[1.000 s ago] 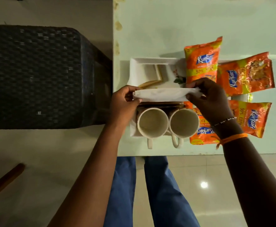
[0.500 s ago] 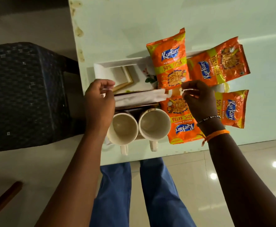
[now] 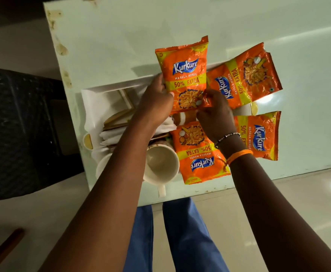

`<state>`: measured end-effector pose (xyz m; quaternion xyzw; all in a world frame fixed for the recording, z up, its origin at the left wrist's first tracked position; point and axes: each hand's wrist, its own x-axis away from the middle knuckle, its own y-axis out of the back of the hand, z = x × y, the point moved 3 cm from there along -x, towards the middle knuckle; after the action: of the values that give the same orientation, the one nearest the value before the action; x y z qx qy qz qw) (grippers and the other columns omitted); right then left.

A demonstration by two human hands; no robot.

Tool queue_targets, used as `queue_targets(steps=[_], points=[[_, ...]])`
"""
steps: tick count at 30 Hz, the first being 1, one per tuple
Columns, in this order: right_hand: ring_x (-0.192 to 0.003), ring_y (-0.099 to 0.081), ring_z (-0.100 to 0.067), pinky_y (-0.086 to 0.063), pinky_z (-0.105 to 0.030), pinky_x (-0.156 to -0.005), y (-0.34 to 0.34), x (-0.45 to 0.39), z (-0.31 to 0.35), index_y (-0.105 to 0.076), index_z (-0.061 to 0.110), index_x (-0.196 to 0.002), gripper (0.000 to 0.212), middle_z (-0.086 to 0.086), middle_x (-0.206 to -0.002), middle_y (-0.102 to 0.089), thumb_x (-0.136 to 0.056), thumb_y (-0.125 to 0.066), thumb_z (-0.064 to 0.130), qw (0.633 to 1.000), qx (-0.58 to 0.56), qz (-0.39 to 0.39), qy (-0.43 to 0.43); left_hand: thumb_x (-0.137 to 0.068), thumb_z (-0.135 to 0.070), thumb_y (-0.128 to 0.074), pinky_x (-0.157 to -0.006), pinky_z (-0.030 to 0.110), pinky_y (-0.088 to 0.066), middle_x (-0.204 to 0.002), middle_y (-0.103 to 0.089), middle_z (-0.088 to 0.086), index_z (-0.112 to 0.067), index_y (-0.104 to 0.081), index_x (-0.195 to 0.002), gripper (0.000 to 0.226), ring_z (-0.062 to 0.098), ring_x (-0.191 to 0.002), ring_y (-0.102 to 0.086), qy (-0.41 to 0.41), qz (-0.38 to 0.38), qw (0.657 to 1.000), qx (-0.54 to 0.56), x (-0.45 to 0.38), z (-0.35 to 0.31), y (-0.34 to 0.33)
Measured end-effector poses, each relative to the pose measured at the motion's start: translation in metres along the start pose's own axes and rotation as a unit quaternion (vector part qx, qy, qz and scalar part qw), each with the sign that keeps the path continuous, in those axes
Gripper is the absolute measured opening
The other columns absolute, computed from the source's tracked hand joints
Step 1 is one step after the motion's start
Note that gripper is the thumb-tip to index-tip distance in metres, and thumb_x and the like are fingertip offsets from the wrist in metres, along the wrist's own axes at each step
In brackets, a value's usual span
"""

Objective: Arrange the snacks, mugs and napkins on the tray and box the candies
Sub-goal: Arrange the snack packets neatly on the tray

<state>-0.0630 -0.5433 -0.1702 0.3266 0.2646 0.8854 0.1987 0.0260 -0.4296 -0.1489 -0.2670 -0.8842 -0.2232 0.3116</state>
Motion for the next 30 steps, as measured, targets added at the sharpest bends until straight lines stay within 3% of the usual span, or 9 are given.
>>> queue_targets(steps=[4, 6, 8, 12, 15, 18, 25, 30], points=[[-0.114, -0.054, -0.033, -0.047, -0.035, -0.091, 0.011, 0.009, -0.003, -0.042, 0.002, -0.129, 0.052, -0.017, -0.133, -0.047, -0.081, -0.06, 0.0, 0.999, 0.0, -0.04, 0.019, -0.093, -0.015, -0.046, -0.098, 0.037, -0.044, -0.132, -0.054, 0.0, -0.027, -0.04, -0.134, 0.044, 0.017, -0.119, -0.051, 0.005, -0.009, 0.999, -0.05, 0.001, -0.002, -0.004], [-0.109, -0.058, -0.032, -0.049, -0.029, -0.082, 0.024, 0.015, -0.005, -0.045, 0.002, -0.125, 0.047, -0.017, -0.132, -0.048, -0.08, -0.058, -0.004, 0.997, 0.007, -0.067, 0.046, -0.091, -0.018, -0.049, -0.092, 0.031, -0.042, -0.135, -0.053, 0.002, -0.024, -0.04, -0.134, 0.044, 0.02, -0.12, -0.051, -0.014, -0.051, 0.993, -0.103, 0.007, -0.007, -0.003], [-0.107, -0.057, -0.031, -0.05, -0.032, -0.079, 0.04, 0.02, -0.01, -0.053, 0.004, -0.118, 0.04, -0.017, -0.129, -0.051, -0.079, -0.058, -0.006, 0.993, 0.051, -0.085, 0.066, -0.091, -0.018, -0.051, -0.09, 0.031, -0.044, -0.135, -0.051, 0.001, -0.022, -0.039, -0.135, 0.046, 0.019, -0.12, -0.052, -0.057, -0.084, 0.985, -0.14, 0.021, -0.013, -0.007], [-0.115, -0.046, -0.037, -0.04, -0.045, -0.093, 0.061, 0.026, -0.03, -0.059, 0.009, -0.113, 0.032, -0.015, -0.125, -0.058, -0.081, -0.057, 0.004, 0.974, 0.209, -0.053, 0.074, -0.092, -0.017, -0.05, -0.091, 0.028, -0.039, -0.14, -0.043, -0.001, -0.024, -0.036, -0.137, 0.048, 0.015, -0.126, -0.043, -0.112, -0.03, 0.981, -0.156, 0.063, -0.008, -0.046], [-0.127, -0.038, -0.034, -0.028, -0.05, -0.104, 0.059, 0.03, -0.04, -0.054, 0.015, -0.122, 0.038, -0.012, -0.132, -0.053, -0.084, -0.058, 0.018, 0.948, 0.303, 0.015, 0.099, -0.091, -0.015, -0.05, -0.105, 0.03, -0.031, -0.148, -0.032, 0.001, -0.02, -0.026, -0.142, 0.056, 0.018, -0.137, -0.029, -0.101, 0.049, 0.97, -0.214, 0.079, 0.01, -0.08], [-0.134, -0.033, -0.031, -0.011, -0.055, -0.112, 0.046, 0.032, -0.042, -0.051, 0.019, -0.125, 0.037, -0.008, -0.135, -0.051, -0.088, -0.051, 0.025, 0.922, 0.356, 0.051, 0.144, -0.09, -0.017, -0.051, -0.114, 0.035, -0.02, -0.151, -0.026, 0.006, -0.014, -0.022, -0.143, 0.061, 0.023, -0.14, -0.02, -0.087, 0.063, 0.954, -0.278, 0.074, 0.022, -0.096], [-0.137, -0.023, -0.033, 0.001, -0.061, -0.112, 0.035, 0.027, -0.041, -0.05, 0.024, -0.125, 0.033, -0.001, -0.137, -0.048, -0.093, -0.042, 0.024, 0.892, 0.414, 0.08, 0.164, -0.084, -0.03, -0.061, -0.115, 0.052, -0.004, -0.156, -0.014, 0.008, -0.021, -0.019, -0.144, 0.074, 0.035, -0.144, -0.001, -0.058, 0.071, 0.92, -0.381, 0.059, 0.034, -0.108], [-0.138, -0.017, -0.036, 0.001, -0.063, -0.111, 0.04, 0.023, -0.042, -0.053, 0.024, -0.122, 0.034, -0.003, -0.14, -0.044, -0.089, -0.048, 0.02, 0.874, 0.439, 0.126, 0.168, -0.083, -0.029, -0.064, -0.114, 0.054, -0.011, -0.157, -0.01, 0.005, -0.024, -0.016, -0.145, 0.078, 0.036, -0.144, 0.0, -0.037, 0.102, 0.919, -0.379, 0.064, 0.041, -0.113]])
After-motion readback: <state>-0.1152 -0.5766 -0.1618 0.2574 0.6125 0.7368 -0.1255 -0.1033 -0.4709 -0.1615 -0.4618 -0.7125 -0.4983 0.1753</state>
